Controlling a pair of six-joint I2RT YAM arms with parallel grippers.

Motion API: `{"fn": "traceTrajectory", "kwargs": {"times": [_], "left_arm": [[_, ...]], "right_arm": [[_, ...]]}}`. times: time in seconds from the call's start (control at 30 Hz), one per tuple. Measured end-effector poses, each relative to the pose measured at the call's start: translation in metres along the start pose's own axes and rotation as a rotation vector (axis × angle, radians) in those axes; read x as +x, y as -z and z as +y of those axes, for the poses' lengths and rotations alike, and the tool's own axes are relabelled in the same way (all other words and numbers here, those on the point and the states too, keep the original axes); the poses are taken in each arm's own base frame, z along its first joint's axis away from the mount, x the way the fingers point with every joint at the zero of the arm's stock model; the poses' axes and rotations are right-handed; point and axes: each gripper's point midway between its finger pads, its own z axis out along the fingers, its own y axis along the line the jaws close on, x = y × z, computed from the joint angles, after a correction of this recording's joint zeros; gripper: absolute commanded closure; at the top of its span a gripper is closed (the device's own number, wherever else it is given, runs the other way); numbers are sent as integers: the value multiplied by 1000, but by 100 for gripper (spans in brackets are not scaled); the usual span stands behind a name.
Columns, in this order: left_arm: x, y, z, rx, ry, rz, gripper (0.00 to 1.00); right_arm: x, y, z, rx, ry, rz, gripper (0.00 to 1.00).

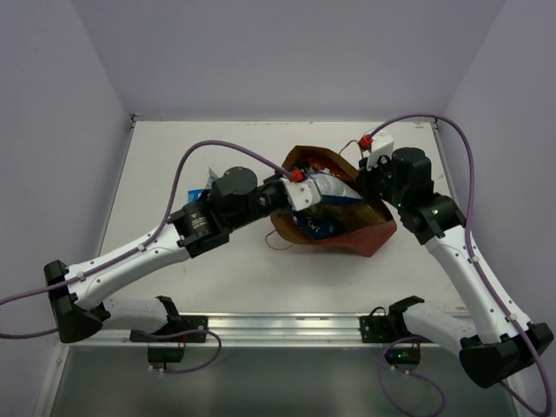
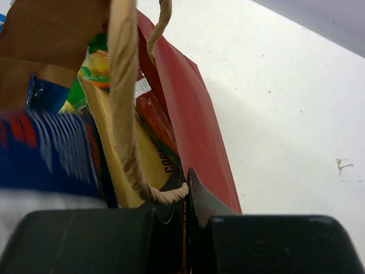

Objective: Take the snacks out of the paper bag

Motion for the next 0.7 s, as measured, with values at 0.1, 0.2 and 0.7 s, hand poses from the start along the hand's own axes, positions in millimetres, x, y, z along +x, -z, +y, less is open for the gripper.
{"fn": "traceTrajectory", "kwargs": {"times": [0.1, 0.2, 0.7], "left_arm": [[23, 20, 47, -161, 85, 62, 100], [67, 52, 106, -384, 181, 166, 100], [347, 195, 191, -1134, 685, 600, 99]], "right_arm": [[0, 0, -1, 7, -5, -2, 100], [-1, 0, -1, 9, -12, -3, 100], [0, -1, 1, -2, -31, -5, 100]]}}
